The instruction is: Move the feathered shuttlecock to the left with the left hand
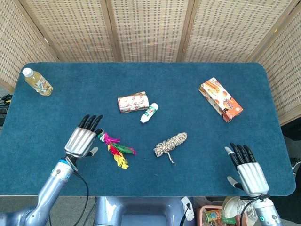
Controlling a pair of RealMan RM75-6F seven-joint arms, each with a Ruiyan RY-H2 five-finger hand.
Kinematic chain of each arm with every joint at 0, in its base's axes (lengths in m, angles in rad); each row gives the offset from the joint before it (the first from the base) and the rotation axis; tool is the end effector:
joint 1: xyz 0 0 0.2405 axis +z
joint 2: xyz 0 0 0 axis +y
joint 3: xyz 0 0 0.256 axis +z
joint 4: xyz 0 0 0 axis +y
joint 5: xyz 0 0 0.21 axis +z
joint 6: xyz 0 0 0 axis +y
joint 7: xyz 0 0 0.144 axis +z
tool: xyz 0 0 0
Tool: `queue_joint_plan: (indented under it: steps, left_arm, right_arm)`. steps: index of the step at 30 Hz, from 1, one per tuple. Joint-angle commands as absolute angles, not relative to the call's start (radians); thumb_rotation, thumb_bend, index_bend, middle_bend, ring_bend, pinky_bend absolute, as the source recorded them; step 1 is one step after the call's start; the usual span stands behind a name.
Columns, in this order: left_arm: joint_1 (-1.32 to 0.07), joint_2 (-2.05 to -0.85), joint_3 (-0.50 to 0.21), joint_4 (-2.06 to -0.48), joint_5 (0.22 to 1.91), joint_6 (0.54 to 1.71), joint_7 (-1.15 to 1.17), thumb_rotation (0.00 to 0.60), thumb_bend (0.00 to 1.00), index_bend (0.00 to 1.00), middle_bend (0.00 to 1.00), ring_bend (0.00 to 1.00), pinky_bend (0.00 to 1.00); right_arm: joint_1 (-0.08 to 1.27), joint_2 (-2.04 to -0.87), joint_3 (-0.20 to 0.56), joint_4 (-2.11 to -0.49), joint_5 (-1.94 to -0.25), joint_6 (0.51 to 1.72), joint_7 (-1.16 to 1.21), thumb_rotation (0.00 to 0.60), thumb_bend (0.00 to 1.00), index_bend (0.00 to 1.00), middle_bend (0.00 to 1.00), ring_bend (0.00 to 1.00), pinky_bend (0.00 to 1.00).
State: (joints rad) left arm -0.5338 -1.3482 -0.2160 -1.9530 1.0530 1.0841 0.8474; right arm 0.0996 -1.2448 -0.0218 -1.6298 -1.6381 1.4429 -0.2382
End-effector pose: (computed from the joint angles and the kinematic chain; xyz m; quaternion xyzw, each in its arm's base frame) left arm -0.1392 0.2777 0.0427 -0.7602 -0.3173 -0.3114 0.4737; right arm -0.2793 -0.1661 0.0968 0.6792 -0.3452 0.3624 0.5368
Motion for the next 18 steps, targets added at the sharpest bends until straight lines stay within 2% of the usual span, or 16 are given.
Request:
queue_joint_plan:
  steps: [1,10,18]
  left_arm:
    - [-0.613,-1.421,-0.222,-1.912,0.950,1.052,0.920,0.600,0.27,0.39,0.00,0.00,0.00]
    - [-0.745,-1.545,-0.211,-1.848,0.762,1.097,1.075,0.600,0.28,0.40,0.00,0.00,0.00]
    - [-0.820,-1.623,-0.193,-1.812,0.675,1.122,1.104,0.600,0.28,0.42,0.00,0.00,0.00]
  right_arm:
    - [0.100,-1.244,-0.022,-1.629,-1.638,1.443,-0.234,0.600,0.17,0.04,0.00,0.00,0.00]
    - [0.103,-1.240,-0.020,-1.625,-1.632,1.439,-0.211,0.600,0.17,0.04,0.00,0.00,0.00]
    - [0.099,-1.231,-0.019,-1.628,-1.641,1.457,-0.187,0.600,0.17,0.04,0.00,0.00,0.00]
